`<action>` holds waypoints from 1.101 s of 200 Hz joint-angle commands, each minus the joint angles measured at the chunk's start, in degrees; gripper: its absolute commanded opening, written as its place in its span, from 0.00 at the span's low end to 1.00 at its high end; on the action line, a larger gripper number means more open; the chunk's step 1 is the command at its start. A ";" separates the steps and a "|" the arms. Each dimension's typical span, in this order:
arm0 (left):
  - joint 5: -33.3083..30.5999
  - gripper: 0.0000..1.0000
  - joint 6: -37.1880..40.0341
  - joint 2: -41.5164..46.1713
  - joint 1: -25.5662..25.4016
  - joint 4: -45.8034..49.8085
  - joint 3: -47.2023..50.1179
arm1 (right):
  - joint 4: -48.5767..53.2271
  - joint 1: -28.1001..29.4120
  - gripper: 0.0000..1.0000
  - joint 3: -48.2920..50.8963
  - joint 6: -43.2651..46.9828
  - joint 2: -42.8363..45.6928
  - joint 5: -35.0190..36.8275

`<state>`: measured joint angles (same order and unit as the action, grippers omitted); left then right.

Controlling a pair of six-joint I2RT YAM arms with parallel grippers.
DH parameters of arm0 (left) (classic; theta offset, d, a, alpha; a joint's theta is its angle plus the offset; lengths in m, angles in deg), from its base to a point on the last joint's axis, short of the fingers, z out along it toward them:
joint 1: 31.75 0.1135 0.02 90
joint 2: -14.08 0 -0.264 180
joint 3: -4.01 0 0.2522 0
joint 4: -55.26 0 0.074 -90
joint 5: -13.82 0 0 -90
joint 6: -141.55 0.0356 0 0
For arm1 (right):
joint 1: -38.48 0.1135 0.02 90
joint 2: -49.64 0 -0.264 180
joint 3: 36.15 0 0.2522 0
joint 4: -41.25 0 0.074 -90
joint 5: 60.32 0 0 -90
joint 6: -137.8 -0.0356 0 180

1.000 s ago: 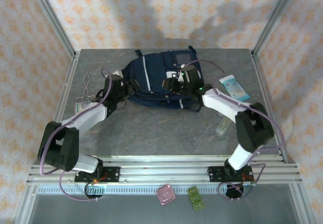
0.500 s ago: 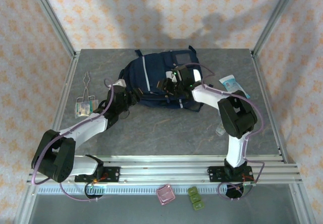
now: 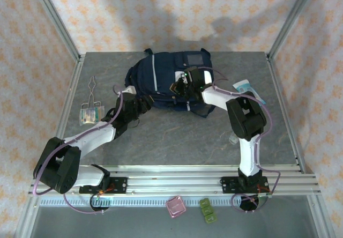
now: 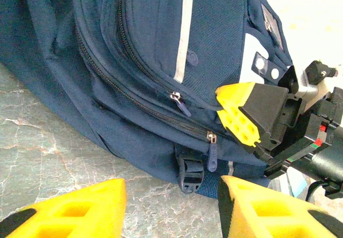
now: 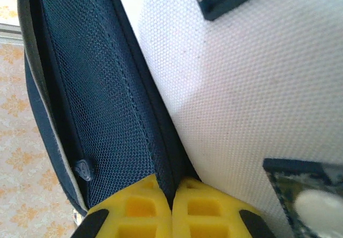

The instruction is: Pack the student bag

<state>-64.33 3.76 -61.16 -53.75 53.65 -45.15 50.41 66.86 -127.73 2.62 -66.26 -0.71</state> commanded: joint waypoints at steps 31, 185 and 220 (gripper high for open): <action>-4.53 0.48 4.44 1.47 -1.64 1.82 -2.60 | -10.24 -0.70 0.00 3.50 -2.69 14.60 -1.18; -14.82 0.45 8.00 -11.79 -9.73 1.98 -7.73 | -21.58 1.41 0.00 9.73 -8.72 20.60 -3.69; -17.39 0.44 6.92 -15.32 -9.55 4.29 -8.14 | -23.12 1.50 0.00 11.09 -9.21 21.85 -3.85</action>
<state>-77.68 11.30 -74.85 -63.32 55.75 -53.59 40.81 67.67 -115.41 -5.80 -51.04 -1.68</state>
